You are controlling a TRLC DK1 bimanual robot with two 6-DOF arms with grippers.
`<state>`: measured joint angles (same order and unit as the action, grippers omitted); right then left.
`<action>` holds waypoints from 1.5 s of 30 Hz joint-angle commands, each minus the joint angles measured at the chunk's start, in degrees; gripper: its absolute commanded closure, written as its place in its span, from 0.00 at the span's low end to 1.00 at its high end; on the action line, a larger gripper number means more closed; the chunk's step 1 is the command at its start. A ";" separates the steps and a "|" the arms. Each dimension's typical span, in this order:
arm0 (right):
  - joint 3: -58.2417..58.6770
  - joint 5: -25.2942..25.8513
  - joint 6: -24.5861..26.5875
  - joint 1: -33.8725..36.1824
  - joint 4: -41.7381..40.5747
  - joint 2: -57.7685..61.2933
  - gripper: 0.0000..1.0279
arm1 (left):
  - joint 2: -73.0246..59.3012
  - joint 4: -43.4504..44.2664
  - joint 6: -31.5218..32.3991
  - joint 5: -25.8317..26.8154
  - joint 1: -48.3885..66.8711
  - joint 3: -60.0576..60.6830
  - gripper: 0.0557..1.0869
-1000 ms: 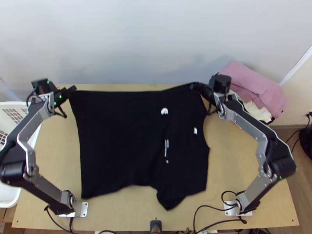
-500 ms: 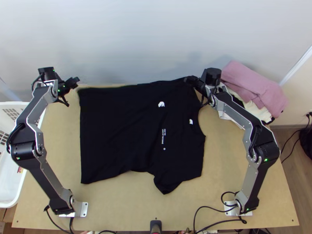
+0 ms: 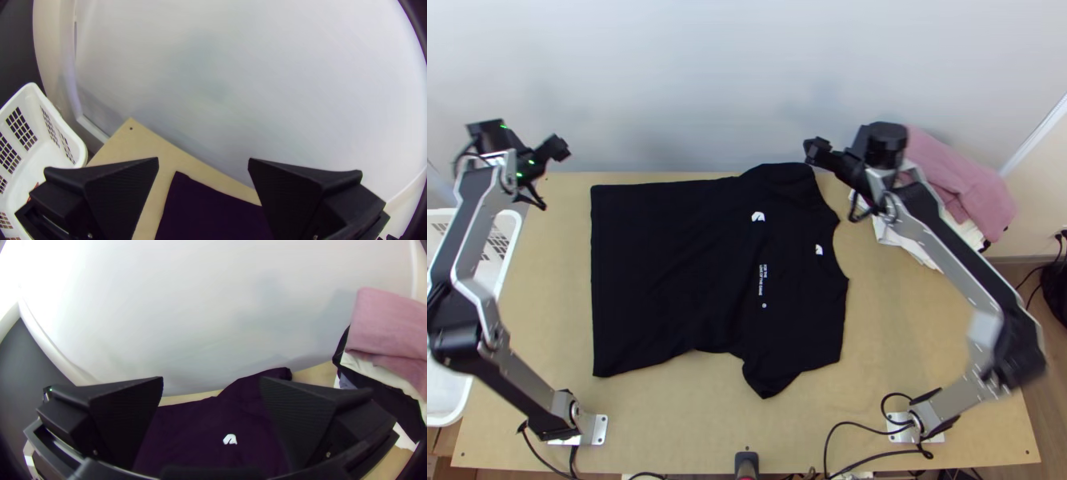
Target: Fold the t-shirt
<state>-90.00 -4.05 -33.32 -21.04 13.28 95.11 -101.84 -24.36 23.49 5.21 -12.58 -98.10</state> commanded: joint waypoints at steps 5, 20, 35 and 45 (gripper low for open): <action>3.07 -7.63 -8.25 2.32 23.55 -11.09 0.07 | 16.76 -2.27 -1.95 2.52 1.24 8.90 0.05; 39.02 -12.38 -4.91 7.24 36.03 -40.00 0.63 | 31.44 -5.61 -4.41 2.61 1.77 18.65 0.05; 53.26 -16.42 2.73 7.41 36.91 -35.17 0.47 | 33.90 -6.84 -4.15 2.61 3.61 19.18 0.05; 56.07 -18.88 5.37 6.71 33.57 -31.65 0.47 | 34.61 -7.37 -4.24 2.35 3.61 19.18 0.05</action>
<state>-35.62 -22.15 -29.26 -13.98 48.31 62.02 -68.71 -31.66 19.64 7.46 -9.30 -79.64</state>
